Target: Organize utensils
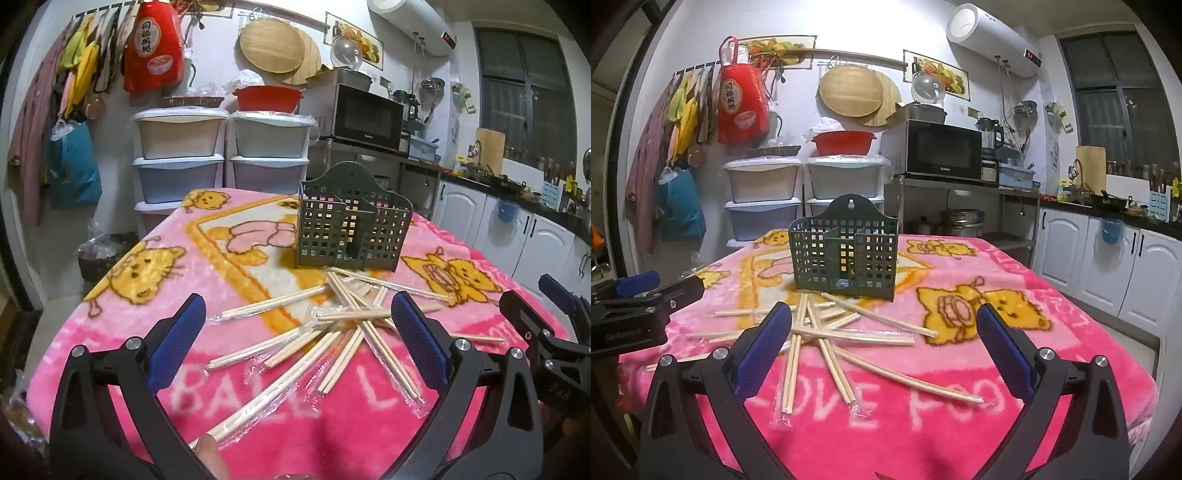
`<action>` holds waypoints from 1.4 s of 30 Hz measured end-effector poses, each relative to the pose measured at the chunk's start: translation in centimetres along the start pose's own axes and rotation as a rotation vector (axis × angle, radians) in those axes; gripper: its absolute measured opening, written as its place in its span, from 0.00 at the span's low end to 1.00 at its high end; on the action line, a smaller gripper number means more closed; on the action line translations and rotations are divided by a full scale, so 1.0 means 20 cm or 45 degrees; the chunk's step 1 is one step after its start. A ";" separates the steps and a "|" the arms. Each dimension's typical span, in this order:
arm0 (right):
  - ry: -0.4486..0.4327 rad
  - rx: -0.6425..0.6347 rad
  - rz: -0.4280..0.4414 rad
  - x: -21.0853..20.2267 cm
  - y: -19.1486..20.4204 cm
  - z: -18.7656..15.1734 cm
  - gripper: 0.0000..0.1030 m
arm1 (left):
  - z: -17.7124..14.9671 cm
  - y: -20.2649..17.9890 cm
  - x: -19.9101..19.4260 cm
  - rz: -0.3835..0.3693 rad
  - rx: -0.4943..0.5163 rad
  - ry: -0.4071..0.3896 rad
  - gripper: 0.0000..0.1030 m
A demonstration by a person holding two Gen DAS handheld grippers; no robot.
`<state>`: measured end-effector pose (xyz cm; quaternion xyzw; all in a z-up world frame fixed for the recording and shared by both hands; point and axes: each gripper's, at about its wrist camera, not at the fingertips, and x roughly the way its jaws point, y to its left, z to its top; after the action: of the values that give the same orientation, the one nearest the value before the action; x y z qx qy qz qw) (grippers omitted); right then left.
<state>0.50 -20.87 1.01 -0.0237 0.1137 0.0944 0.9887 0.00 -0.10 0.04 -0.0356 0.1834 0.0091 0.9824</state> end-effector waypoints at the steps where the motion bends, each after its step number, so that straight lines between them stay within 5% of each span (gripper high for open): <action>1: -0.003 -0.004 0.000 0.00 0.00 0.00 0.94 | 0.00 0.00 0.00 0.003 -0.009 0.004 0.90; 42: -0.019 -0.001 0.023 -0.05 0.02 0.02 0.94 | 0.04 0.01 -0.01 -0.017 -0.024 -0.009 0.90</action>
<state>-0.39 -20.69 1.51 -0.0225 0.1066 0.1036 0.9886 0.06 0.24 0.94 -0.0460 0.1795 0.0045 0.9827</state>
